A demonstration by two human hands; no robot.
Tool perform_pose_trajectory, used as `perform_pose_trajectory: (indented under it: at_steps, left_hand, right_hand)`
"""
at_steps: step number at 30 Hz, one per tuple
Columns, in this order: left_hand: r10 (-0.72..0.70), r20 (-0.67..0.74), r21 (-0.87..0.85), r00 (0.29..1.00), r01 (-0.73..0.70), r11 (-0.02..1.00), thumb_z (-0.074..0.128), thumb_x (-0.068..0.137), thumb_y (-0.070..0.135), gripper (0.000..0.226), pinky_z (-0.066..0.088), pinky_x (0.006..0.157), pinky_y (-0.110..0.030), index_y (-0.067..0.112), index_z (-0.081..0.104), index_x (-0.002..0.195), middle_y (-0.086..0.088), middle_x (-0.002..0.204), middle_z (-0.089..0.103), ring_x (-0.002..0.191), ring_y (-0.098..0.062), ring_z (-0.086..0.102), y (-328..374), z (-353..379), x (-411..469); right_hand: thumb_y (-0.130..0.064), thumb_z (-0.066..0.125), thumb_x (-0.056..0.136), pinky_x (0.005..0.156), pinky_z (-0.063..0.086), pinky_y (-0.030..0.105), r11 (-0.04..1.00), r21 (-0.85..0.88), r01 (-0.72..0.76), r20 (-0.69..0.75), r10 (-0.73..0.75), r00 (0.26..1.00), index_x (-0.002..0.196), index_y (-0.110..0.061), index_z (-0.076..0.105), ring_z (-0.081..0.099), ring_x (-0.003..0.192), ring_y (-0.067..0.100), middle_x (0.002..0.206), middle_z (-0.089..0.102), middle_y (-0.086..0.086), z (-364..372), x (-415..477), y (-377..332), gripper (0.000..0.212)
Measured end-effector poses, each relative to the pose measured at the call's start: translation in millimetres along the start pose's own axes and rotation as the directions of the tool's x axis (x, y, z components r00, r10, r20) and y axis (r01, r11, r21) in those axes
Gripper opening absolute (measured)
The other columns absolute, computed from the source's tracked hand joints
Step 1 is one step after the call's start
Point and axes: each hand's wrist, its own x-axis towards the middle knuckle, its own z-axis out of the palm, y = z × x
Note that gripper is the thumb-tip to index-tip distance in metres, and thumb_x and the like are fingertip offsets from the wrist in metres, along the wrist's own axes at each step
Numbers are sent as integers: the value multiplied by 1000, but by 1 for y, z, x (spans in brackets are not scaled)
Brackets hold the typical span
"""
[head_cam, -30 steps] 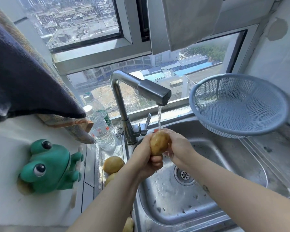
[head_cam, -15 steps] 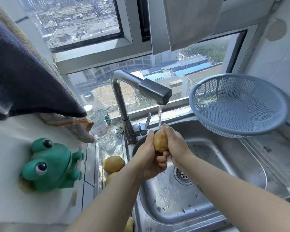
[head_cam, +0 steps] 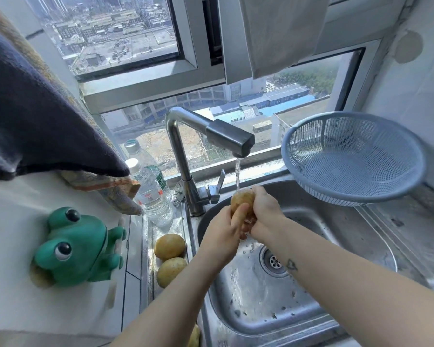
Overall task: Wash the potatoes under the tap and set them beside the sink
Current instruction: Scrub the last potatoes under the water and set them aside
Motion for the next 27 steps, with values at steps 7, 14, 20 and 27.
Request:
perform_pose_trajectory:
  at_steps: [7,14,20,27]
  left_hand:
    - [132,-59,158,990,-121,980,53,95,37,22,37,94,-23,33,55,116,9,109,48,103,-9,47,11,-5,0]
    - [-149,-257,-384,955,40,923,35,101,25,33,53,68,-38,25,61,80,-6,83,67,82,-22,64,31,12,10]
    - [-342,42,-709,939,269,652,41,100,37,45,38,58,-28,24,73,70,1,85,73,76,-20,65,36,11,10]
    - [-51,132,-414,990,102,904,38,101,38,31,42,102,-26,31,52,127,13,122,61,118,-4,55,12,-1,-4]
  right_hand:
    - [-38,41,91,55,47,26,977,50,-207,23,206,978,95,-19,63,60,76,21,83,63,6,-11,1,8,30]
    - [-36,38,97,86,51,41,997,53,-56,156,47,987,96,-11,66,62,89,29,90,66,15,-12,-9,12,38]
    - [-31,33,95,37,37,17,981,35,-190,125,184,975,80,-12,56,44,40,17,62,53,9,-22,-13,10,33]
    - [-37,44,93,33,34,13,915,3,-404,286,386,877,68,-14,57,37,31,10,50,49,2,-26,-13,10,36]
